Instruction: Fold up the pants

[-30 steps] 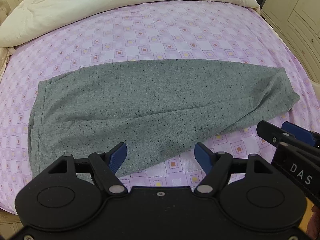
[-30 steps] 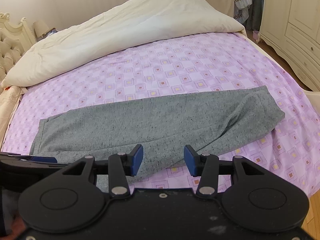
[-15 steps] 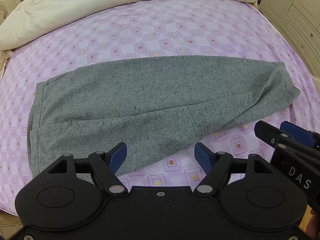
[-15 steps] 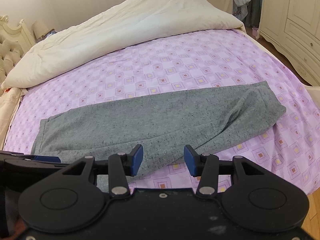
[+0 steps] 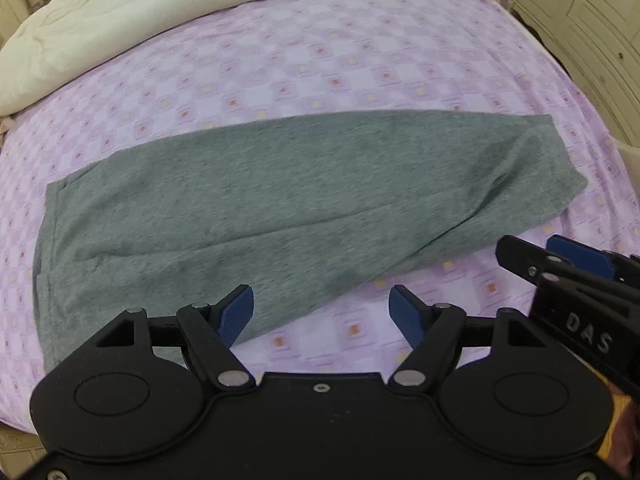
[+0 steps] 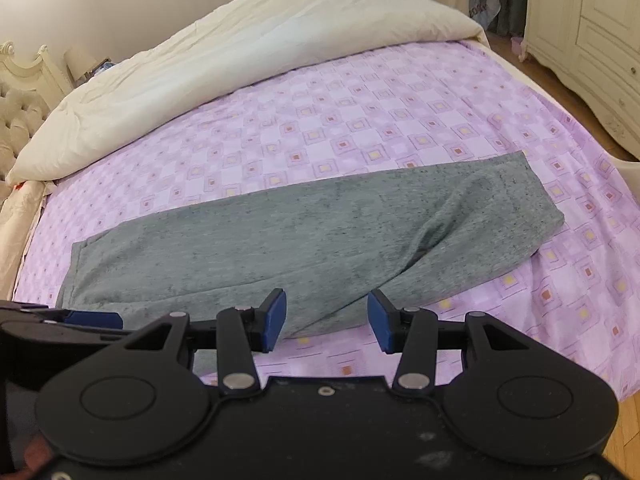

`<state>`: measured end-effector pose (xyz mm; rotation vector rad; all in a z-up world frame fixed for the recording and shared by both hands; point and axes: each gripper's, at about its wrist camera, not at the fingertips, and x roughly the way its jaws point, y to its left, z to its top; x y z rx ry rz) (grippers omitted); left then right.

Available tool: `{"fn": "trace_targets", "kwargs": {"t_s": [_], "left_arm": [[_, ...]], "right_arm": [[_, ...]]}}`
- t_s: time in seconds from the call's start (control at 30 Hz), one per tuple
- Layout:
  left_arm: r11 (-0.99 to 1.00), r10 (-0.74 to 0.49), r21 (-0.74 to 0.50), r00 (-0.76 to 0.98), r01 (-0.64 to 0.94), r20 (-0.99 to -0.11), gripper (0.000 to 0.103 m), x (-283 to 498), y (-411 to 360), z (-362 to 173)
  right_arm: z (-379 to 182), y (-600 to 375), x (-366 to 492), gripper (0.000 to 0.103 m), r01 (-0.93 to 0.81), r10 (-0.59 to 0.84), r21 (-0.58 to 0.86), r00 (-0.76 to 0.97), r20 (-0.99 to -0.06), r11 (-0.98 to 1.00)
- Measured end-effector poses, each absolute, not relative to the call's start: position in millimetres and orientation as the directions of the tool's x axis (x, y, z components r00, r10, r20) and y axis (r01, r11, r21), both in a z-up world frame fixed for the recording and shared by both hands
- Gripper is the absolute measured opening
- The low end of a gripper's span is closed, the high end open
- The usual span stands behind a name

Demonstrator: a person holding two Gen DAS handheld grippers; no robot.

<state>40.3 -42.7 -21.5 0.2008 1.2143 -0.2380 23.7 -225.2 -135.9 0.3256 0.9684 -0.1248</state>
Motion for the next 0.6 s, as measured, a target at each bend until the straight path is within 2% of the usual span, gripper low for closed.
{"fn": "trace_targets", "kwargs": {"t_s": [0.27,0.6], "left_arm": [[0.971,-0.056,0.023,0.322,0.237,-0.945,0.076,58.0,-91.0,-29.1],[0.989,0.000,0.045,0.302,0.143,-0.953,0.076,83.9,-98.1,-37.5]], "right_arm": [[-157.1,-302.2,52.0,0.048,0.311,-0.047,0.159,0.565,-0.824,0.937],[-199.7,-354.6,136.8,0.048,0.405,-0.121,0.099,0.482,-0.868,0.909]]}}
